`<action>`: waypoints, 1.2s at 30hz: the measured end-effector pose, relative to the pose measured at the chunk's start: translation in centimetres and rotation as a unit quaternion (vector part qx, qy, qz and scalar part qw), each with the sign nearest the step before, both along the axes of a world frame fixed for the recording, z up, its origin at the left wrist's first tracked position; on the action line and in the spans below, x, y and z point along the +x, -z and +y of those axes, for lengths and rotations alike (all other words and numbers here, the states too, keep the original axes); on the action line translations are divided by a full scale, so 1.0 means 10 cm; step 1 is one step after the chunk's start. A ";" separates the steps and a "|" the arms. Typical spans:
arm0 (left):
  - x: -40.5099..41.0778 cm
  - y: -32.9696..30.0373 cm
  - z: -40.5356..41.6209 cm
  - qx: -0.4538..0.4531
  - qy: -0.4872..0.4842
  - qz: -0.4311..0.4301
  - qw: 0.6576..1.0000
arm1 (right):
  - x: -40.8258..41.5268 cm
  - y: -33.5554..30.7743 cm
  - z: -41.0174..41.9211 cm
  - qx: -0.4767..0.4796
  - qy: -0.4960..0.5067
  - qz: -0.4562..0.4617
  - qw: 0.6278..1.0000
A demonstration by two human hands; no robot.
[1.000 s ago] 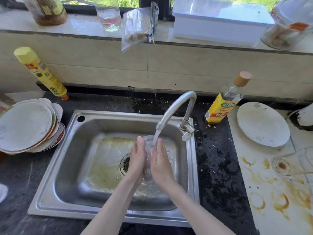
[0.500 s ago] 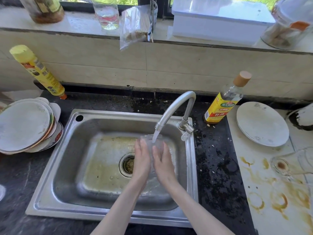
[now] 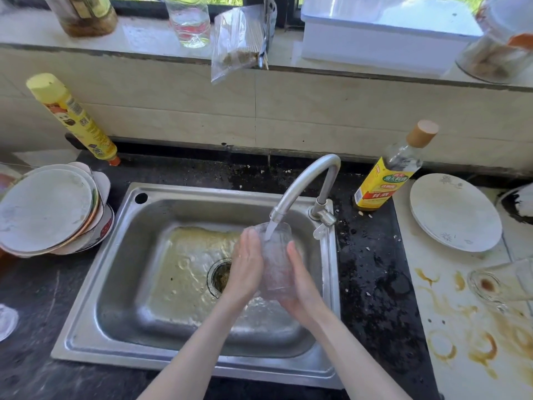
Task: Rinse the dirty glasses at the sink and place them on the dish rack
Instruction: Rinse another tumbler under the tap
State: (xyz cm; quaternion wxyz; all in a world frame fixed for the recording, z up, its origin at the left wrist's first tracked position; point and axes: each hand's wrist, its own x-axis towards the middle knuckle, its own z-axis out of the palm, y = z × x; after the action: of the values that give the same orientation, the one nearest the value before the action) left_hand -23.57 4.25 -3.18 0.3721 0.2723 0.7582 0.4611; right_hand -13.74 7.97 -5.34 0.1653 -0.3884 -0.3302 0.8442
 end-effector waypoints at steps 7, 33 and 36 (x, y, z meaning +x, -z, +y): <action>-0.02 0.00 -0.04 -0.068 0.021 0.056 0.996 | 0.06 -0.04 -0.01 0.115 -0.077 -0.132 0.981; 0.02 0.17 -0.33 0.007 -0.025 0.008 1.000 | -0.03 -0.03 -0.08 0.117 -0.016 -0.169 0.979; 0.01 0.19 -0.40 0.040 0.009 0.029 0.999 | 0.02 -0.01 -0.08 -0.026 0.003 -0.132 0.991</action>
State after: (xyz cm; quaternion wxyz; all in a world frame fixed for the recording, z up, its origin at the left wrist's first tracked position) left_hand -23.47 0.26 -5.08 0.3428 0.3067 0.7470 0.4800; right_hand -13.58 7.19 -5.19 0.1134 -0.5015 -0.3260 0.7933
